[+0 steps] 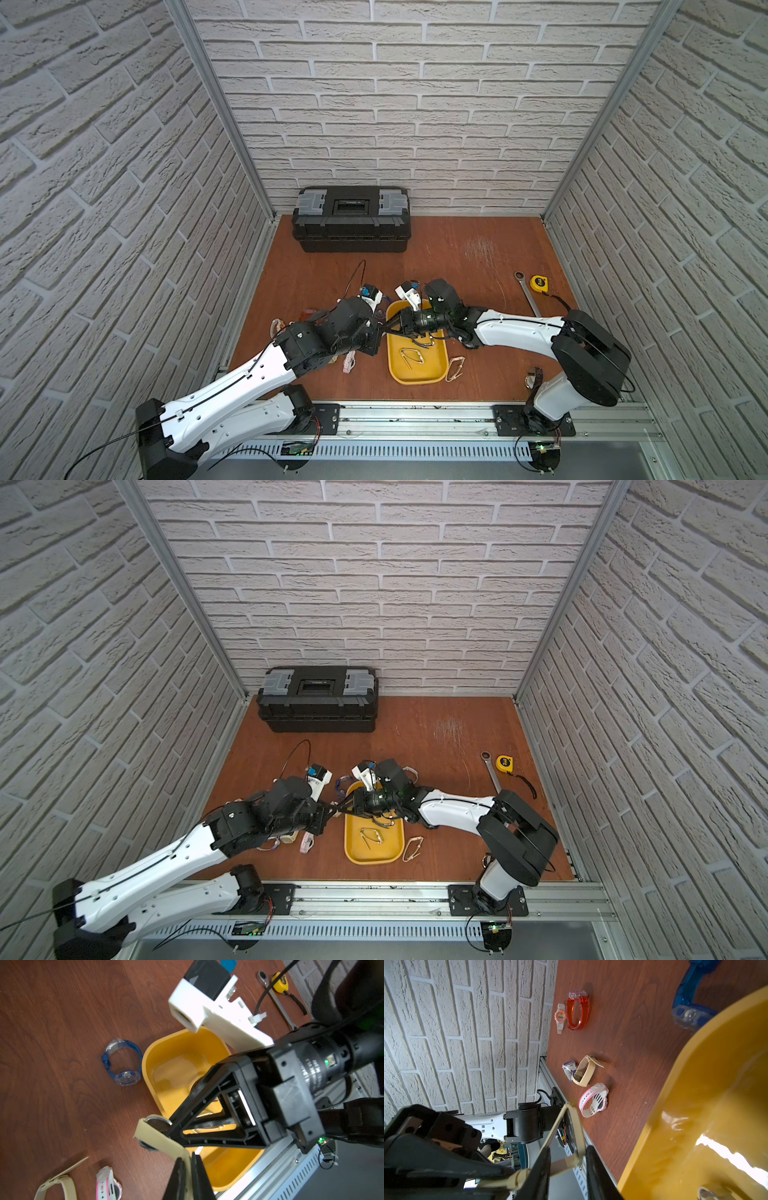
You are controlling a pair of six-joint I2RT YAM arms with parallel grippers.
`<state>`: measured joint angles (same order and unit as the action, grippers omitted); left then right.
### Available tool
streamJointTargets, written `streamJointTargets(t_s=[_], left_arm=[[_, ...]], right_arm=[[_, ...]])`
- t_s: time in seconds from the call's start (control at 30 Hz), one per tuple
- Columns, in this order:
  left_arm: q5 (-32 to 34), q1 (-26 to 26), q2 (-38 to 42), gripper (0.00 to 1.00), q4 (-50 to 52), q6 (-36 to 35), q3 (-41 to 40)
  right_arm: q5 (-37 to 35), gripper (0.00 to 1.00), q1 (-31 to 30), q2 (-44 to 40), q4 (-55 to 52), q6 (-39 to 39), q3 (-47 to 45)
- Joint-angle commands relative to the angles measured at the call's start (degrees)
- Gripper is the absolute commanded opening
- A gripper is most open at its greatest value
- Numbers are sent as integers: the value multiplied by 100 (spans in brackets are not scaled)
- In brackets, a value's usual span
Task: Put the watch into the storage box
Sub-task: Place the watch in the storage box.
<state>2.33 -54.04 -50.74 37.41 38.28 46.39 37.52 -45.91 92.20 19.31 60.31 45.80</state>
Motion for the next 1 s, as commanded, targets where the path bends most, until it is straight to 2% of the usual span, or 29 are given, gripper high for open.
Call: streamJointTargets(t_s=[0.0,0.2,0.37,0.47,0.6,0.63,0.73,0.77,0.8,0.83,0.87,0.97], left_arm=[[-57,-28,36,0,-531,-31,-7],[-34,-28,191,0,-436,-31,-7],[-83,-28,255,0,-523,-12,-82],[-70,-28,351,0,-601,24,-159],[77,-21,542,0,-624,106,-243],[110,-12,608,5,-645,137,-281],[316,49,884,43,-665,316,-399],[416,88,982,64,-637,404,-430],[514,127,1148,80,-580,493,-454],[577,161,1240,89,-535,542,-462],[614,204,1341,98,-495,595,-449],[861,313,1605,98,-245,754,-345]], right_arm=[[264,27,-164,147,480,77,132],[215,25,-170,184,162,-142,175],[259,14,-164,228,354,-49,166],[331,4,-164,207,386,-49,179],[262,2,-168,27,143,-196,186],[221,2,-164,-35,-19,-260,200],[-136,2,-172,-329,-909,-660,332],[-333,2,-173,-458,-1427,-882,431],[-577,2,-180,-584,-2013,-1128,569],[-828,2,-190,-687,-2519,-1350,692],[-1104,2,-198,-808,-3058,-1567,826],[-1979,2,-214,-1081,-4275,-1979,1149]])
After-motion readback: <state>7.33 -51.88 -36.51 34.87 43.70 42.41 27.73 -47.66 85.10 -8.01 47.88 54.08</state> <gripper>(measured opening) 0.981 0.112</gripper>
